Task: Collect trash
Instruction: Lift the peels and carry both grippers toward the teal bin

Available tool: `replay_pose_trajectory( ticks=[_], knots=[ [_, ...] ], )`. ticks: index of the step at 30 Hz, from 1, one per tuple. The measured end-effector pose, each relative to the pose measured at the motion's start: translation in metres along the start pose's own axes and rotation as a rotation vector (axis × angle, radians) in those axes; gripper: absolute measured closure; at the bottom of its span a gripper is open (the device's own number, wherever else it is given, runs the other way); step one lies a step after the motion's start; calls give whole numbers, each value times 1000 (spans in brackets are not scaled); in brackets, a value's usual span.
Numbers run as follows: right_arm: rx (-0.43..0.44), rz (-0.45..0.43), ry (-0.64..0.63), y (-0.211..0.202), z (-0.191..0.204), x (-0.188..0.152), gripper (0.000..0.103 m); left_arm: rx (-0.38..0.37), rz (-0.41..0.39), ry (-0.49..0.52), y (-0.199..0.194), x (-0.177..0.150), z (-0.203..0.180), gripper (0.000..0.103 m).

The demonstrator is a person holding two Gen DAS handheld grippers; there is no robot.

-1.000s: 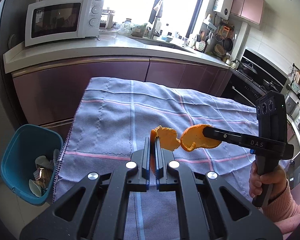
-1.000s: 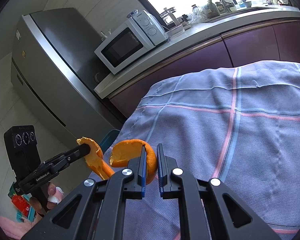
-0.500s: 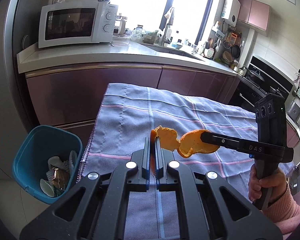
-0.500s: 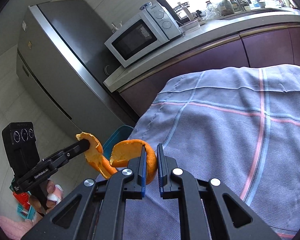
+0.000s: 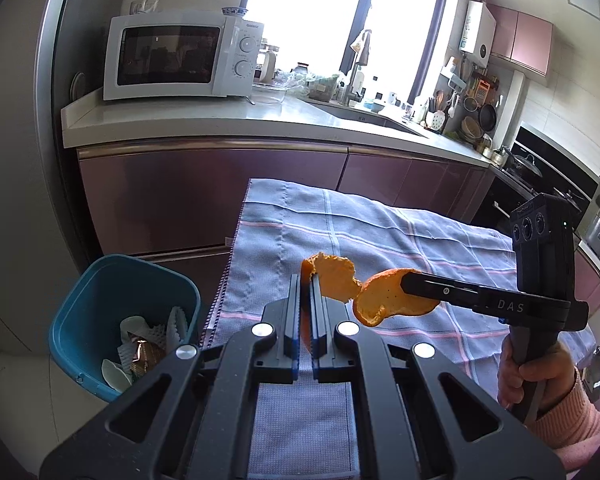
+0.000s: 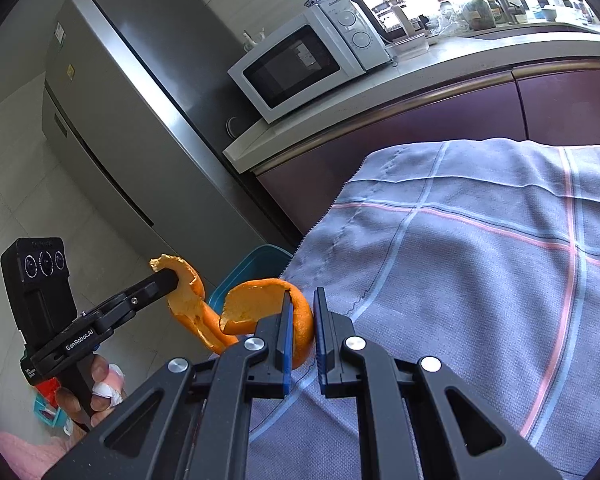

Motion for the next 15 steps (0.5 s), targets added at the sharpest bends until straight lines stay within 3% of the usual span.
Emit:
replay_pose_trajectory(
  ticks=[15],
  knots=[
    [30,40,-43,28,26,4,95,37,-29,-29,-16,7,27,99]
  ],
)
Point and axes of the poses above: each gripper's, at about its wrist camera, not at the fingertips, and y roughly the way its jaws point, z to its left, x to its top, the point moved 10 cm from there along y, roughly the way its jaws point
